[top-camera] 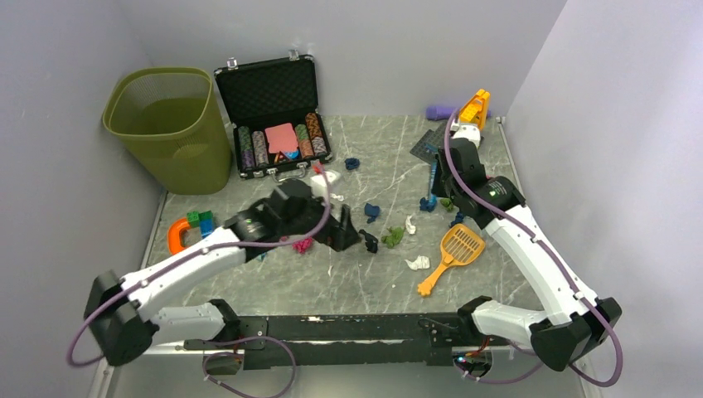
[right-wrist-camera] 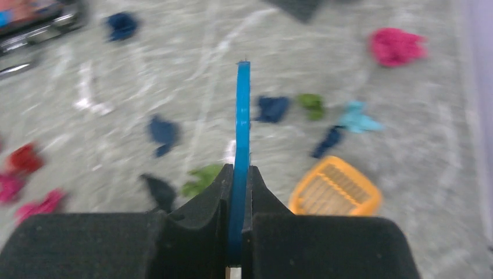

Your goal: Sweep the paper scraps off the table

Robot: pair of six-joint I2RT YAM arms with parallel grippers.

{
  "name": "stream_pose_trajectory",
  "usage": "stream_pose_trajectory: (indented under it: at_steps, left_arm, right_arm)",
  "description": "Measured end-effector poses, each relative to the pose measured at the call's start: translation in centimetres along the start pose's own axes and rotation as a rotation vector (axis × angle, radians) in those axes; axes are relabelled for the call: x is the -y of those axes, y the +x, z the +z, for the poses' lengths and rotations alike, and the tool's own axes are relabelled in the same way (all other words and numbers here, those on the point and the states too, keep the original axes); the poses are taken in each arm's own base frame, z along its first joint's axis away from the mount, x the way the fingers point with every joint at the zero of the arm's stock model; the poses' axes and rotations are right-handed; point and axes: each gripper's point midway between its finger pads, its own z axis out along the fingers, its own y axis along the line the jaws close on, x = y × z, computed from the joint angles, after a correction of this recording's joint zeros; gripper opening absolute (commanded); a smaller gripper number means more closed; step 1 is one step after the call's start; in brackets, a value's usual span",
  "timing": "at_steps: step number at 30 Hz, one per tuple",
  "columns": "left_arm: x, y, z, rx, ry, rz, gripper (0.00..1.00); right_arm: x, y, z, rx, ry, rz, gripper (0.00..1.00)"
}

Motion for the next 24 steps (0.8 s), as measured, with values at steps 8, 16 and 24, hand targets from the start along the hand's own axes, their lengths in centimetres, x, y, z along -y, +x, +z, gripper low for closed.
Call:
stream_pose_trajectory:
  at_steps: [8,16,24]
  left_arm:
    - [5.4,5.6,8.1,-0.178,-0.009,0.214,0.89]
    - [11.1,8.6,15.1,-0.159,0.079,0.367,0.78]
    - [13.9,10.4,21.7,-0.093,0.076,0.499,0.69]
  right_arm:
    - [9.6,-1.3,-1.9,0.092,0.482,0.046,0.00]
    - [16.4,-2.8,-7.7,0.247,0.694,0.230,0.00]
    - [17.1,-3.6,-10.5,0.338,0.701,0.304,0.00]
